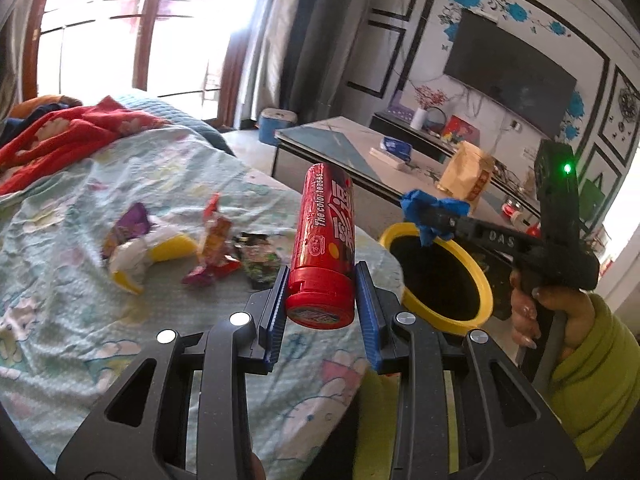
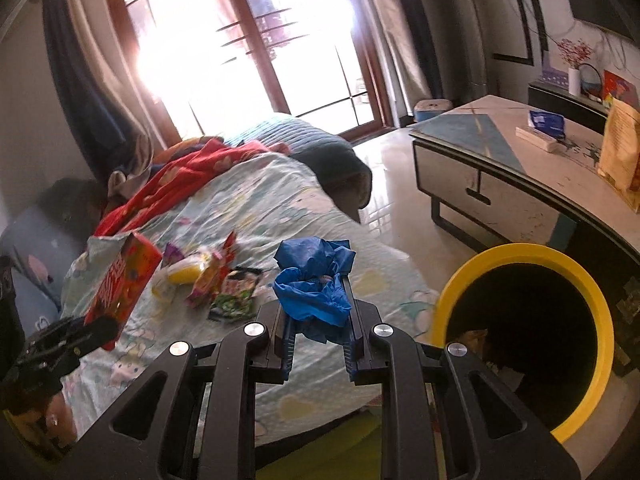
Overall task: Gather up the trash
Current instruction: 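Carry the red tube and blue glove over the yellow bin with both grippers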
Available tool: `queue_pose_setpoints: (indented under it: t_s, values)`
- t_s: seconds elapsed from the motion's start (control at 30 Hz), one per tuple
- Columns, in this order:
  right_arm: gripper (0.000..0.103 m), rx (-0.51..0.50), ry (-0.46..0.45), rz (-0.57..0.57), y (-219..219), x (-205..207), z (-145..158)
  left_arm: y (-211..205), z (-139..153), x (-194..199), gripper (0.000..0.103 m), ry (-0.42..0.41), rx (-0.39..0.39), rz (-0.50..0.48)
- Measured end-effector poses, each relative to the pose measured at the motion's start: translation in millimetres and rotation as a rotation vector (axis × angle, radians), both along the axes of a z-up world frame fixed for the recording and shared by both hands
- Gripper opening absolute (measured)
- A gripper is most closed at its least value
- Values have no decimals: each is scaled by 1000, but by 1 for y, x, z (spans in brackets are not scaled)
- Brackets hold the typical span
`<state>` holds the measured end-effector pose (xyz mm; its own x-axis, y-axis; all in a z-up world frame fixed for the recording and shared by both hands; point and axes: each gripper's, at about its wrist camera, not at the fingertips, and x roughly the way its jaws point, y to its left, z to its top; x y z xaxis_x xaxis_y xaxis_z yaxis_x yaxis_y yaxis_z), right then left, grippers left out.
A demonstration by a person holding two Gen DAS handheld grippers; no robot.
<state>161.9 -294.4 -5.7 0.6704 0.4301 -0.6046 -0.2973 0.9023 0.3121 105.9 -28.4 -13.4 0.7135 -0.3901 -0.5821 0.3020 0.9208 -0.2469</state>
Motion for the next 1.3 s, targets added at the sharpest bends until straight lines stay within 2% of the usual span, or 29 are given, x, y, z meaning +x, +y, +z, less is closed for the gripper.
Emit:
queue_pose_setpoints:
  t_s: [0.53, 0.67, 1.0, 1.07, 1.3]
  values:
    - [19, 21, -13, -218, -94, 6, 4, -82, -14, 27, 25, 56, 10, -159]
    - [19, 32, -3, -262, -115, 7, 3, -111, -20, 31, 25, 73, 14, -228]
    - [19, 73, 22, -352, -172, 6, -8, -170, -40, 48, 25, 121, 43, -345]
    - [19, 80, 39, -361, -181, 6, -13, -182, -48, 53, 25, 147, 44, -383]
    - [21, 121, 102, -377, -206, 9, -31, -206, -77, 68, 25, 248, 58, -417]
